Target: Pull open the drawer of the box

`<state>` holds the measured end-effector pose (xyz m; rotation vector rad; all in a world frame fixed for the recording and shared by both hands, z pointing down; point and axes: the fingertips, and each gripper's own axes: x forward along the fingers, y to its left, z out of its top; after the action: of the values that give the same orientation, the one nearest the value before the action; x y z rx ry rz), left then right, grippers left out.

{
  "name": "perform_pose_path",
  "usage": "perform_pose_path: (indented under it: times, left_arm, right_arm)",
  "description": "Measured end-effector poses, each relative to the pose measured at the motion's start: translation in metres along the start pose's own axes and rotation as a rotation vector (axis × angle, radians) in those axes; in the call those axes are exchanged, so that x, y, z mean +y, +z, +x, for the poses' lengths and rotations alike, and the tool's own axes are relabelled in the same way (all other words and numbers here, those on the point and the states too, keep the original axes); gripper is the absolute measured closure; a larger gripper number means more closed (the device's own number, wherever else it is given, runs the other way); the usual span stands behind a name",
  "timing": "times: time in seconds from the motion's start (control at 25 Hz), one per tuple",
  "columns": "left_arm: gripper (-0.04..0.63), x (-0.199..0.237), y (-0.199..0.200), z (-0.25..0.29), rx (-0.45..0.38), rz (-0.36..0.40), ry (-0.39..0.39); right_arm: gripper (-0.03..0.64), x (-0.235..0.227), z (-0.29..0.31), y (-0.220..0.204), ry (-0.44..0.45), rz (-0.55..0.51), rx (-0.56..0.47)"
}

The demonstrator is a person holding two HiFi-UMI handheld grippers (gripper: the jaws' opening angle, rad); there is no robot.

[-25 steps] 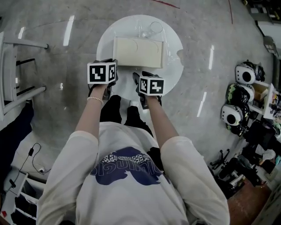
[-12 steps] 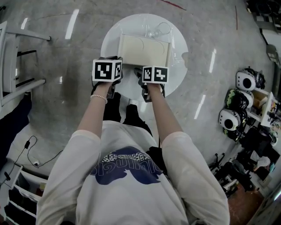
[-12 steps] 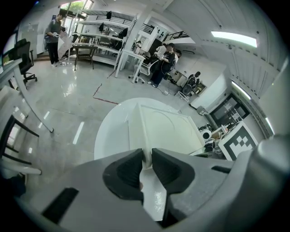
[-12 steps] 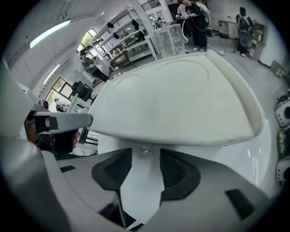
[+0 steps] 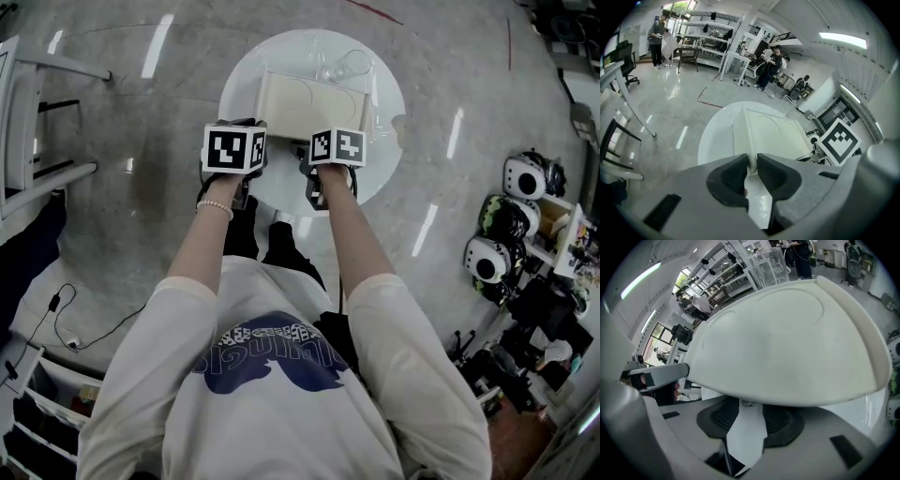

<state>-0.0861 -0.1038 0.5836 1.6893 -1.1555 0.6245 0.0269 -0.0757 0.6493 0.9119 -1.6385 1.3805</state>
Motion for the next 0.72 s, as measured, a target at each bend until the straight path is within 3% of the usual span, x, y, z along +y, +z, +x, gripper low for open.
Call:
perform_pose_path:
  times: [0.12, 0.6, 0.72]
  left_arm:
    - [0.519, -0.0004, 0.0006, 0.0002, 0.001, 0.001, -0.001]
    - [0.519, 0.0015, -0.0017, -0.0019, 0.004, 0.007, -0.005]
    - [0.518, 0.0007, -0.0014, -0.0021, 0.005, 0.010, -0.005]
  right_arm:
    - [0.492, -0.0036, -0.0005, 0.0006, 0.003, 0.016, 0.011]
    - [0.500, 0.0000, 0.0022, -0.0019, 0.033, 0.017, 0.043]
    - [0.534, 0.0027, 0.0021, -0.0016, 0.048, 0.018, 0.045]
